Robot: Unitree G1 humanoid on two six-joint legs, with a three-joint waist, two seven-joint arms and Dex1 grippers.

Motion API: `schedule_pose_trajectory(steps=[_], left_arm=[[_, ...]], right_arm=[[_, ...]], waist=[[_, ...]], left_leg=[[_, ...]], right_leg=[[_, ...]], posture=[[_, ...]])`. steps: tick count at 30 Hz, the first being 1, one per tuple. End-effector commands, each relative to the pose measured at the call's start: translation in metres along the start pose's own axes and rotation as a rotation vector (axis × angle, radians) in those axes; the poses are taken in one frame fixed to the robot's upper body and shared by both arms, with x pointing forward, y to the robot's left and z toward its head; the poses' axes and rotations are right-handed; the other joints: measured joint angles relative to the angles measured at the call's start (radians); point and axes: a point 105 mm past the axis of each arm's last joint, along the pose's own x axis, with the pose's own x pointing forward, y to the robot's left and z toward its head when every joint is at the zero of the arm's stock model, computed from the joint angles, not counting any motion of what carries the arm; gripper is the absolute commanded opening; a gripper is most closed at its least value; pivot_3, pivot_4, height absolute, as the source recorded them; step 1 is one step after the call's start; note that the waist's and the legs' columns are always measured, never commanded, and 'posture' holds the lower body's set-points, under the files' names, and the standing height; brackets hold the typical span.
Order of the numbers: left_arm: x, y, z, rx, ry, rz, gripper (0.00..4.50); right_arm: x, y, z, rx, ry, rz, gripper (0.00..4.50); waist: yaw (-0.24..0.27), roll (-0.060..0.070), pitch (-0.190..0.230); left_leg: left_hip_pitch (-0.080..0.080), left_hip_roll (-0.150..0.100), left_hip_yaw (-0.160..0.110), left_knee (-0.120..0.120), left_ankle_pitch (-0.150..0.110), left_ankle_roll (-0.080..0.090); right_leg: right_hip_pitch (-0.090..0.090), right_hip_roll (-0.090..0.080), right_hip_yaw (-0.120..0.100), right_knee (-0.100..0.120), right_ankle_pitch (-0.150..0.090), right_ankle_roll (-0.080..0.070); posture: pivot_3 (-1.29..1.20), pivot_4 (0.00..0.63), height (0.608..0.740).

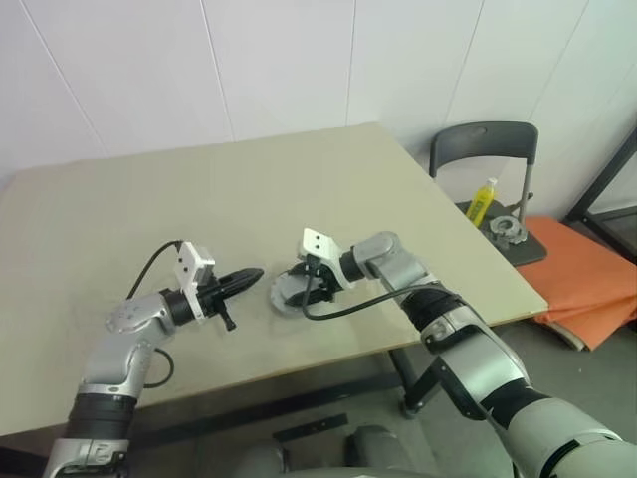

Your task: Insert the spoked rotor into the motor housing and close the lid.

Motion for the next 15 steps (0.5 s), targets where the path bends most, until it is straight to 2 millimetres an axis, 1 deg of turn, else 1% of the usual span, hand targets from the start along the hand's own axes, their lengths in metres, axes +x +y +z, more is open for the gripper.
schedule_pose_trajectory(steps=[1, 5, 7, 10, 15], left_arm=[[-0.01, 0.0, 0.017, 0.053, -0.017, -0.027, 0.0], [-0.024, 0.004, 0.021, 0.084, 0.033, -0.037, 0.0], [-0.028, 0.008, 0.022, 0.092, 0.041, -0.023, 0.0], [-0.032, 0.011, 0.022, 0.103, 0.054, -0.01, 0.0], [-0.033, 0.013, 0.021, 0.105, 0.06, -0.005, 0.0]], right_arm=[[0.0, -0.012, 0.003, -0.029, 0.024, -0.081, 3.19], [-0.001, -0.023, 0.011, -0.023, -0.009, -0.155, 3.19], [-0.001, -0.025, 0.012, -0.019, -0.012, -0.165, 3.19], [0.0, -0.026, 0.012, -0.019, -0.011, -0.163, 3.19], [0.002, -0.022, 0.005, -0.015, 0.023, -0.132, 3.19]], waist=[[-0.002, 0.0, 0.0], [0.001, 0.0, 0.0], [0.002, 0.001, 0.0], [0.008, 0.001, 0.0], [0.007, 0.001, 0.0]], left_leg=[[0.0, 0.0, -0.001, 0.0, 0.0, 0.0], [-0.002, 0.0, -0.002, 0.0, 0.0, 0.0], [-0.002, 0.0, -0.001, 0.0, 0.0, 0.0], [-0.004, -0.001, -0.001, 0.0, 0.0, 0.0], [-0.006, -0.001, -0.001, 0.0, 0.0, 0.0]], right_leg=[[0.0, 0.0, 0.0, 0.0, 0.0, 0.0], [-0.003, 0.0, -0.001, 0.0, 0.0, -0.001], [-0.003, 0.0, -0.001, 0.0, 0.0, -0.001], [-0.004, -0.001, 0.0, 0.0, 0.0, -0.001], [-0.006, 0.0, 0.0, 0.0, 0.001, -0.001]], posture=[[0.0, 0.0, 0.74], [0.0, 0.0, 0.74], [0.0, 0.0, 0.74], [0.0, 0.0, 0.74], [0.0, 0.0, 0.74]])
